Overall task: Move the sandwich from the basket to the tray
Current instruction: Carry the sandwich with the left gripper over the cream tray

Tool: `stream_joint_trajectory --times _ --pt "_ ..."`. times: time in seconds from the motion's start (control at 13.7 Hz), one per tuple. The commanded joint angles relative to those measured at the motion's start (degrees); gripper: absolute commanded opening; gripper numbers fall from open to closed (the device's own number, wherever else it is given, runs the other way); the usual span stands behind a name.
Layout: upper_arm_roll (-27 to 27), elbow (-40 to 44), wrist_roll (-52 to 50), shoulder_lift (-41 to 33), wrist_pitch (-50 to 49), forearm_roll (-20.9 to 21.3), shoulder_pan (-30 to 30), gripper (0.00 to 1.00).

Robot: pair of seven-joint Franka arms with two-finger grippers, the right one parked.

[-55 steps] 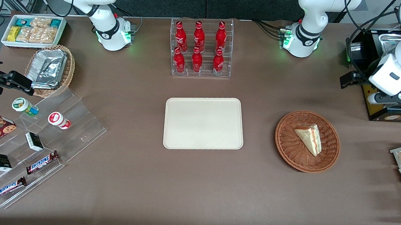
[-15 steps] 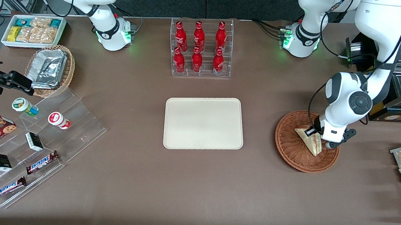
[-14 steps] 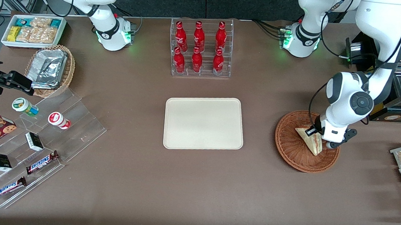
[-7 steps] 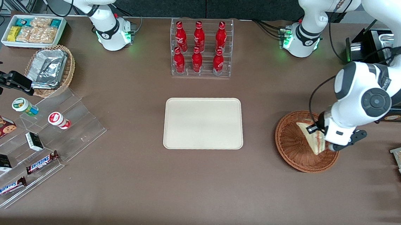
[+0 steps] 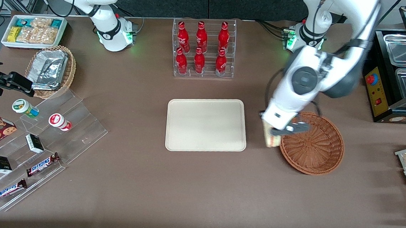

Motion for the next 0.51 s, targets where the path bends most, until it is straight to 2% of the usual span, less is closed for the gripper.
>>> stream_joint_trajectory --times 0.0,0.15,0.44 --pt "0.85 8.66 0.19 6.57 -1.26 -0.32 -5.01 0.00" --pt "0.85 12.63 0.45 10.62 -1.26 -2.15 -7.91 0.00" --pt "0.85 18.78 -0.16 18.44 -1.00 -2.60 -13.19 0.00"
